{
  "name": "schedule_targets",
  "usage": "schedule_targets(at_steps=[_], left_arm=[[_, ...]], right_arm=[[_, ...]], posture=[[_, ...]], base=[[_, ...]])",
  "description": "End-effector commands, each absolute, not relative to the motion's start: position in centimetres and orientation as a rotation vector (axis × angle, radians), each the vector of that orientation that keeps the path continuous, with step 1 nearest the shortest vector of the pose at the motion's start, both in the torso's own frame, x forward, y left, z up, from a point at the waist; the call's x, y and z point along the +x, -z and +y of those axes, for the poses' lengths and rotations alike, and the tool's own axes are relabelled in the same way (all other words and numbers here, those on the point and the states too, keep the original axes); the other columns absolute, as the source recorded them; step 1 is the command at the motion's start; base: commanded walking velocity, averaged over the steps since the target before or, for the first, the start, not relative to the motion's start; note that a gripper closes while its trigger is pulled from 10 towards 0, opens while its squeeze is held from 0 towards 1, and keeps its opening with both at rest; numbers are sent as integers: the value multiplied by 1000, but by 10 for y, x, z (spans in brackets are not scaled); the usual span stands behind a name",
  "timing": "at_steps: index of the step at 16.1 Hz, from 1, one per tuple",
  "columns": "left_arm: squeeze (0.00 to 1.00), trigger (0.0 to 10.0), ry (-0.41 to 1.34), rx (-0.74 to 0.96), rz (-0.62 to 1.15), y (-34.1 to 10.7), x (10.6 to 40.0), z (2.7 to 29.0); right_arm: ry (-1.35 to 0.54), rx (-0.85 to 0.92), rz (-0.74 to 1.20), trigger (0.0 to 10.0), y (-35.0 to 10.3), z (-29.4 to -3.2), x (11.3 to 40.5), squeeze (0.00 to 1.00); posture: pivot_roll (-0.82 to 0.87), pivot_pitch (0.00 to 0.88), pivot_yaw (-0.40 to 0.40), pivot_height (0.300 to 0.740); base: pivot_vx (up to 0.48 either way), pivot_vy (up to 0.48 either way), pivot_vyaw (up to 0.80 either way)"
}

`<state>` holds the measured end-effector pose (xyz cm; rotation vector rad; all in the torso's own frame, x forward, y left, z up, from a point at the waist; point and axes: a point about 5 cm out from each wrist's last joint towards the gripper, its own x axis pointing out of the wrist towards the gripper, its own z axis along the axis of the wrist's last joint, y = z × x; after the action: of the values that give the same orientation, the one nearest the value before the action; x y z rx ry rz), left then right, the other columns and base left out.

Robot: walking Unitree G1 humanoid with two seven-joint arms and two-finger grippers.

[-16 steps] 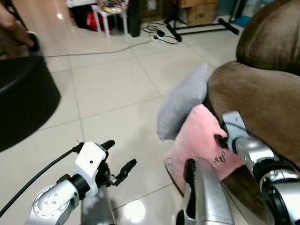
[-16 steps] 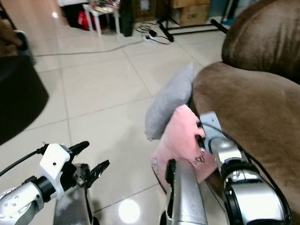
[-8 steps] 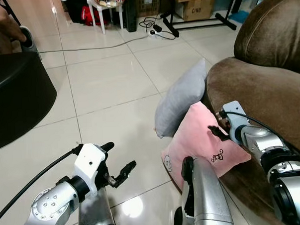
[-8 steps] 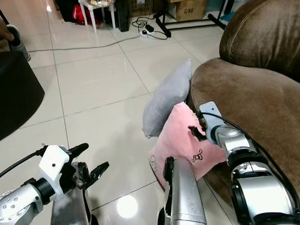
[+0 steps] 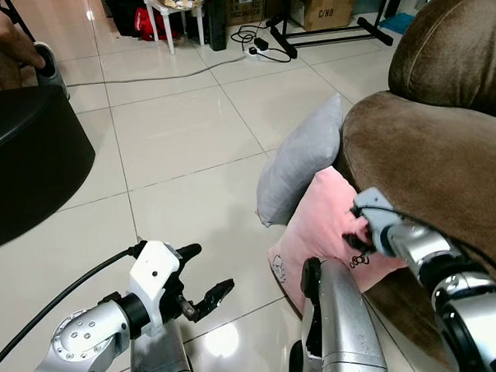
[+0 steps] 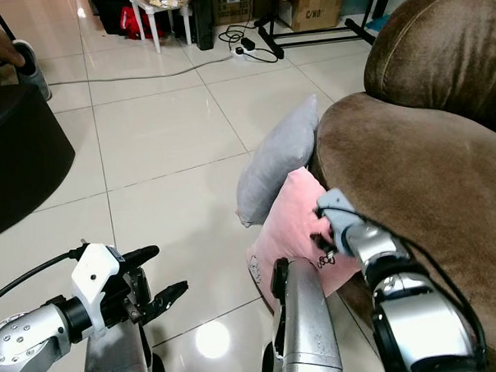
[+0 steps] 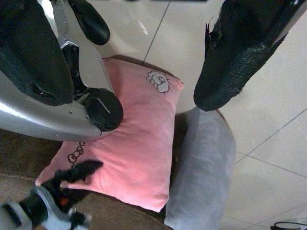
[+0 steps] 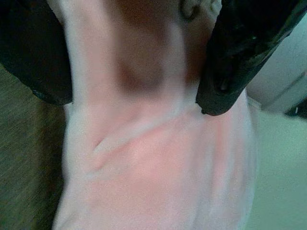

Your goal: Move the pillow to the sofa from floor

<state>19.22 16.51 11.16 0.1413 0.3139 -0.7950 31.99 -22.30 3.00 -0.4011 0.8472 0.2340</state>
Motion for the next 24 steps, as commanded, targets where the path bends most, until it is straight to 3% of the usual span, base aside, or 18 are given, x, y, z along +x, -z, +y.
schedule_targets(at_steps=[1,2,3,24], left_arm=[[0,10000,806,152,312,-114,192,164],[0,10000,812,151,318,-113,192,164],[0,10000,817,150,321,-112,191,164],[0,10000,807,171,331,-109,199,165]], right_arm=[[-229,-403,902,10000,-19,-224,310,0],[-224,-408,907,3961,-15,-221,308,0],[-221,-413,912,0,-12,-219,306,0],[-267,-424,876,0,6,-186,297,0]], posture=[[4,43,-49,428],[2,35,-49,428],[4,29,-51,428],[7,13,-39,428]], base=[[0,0,0],[0,0,0],[0,0,0],[0,0,0]])
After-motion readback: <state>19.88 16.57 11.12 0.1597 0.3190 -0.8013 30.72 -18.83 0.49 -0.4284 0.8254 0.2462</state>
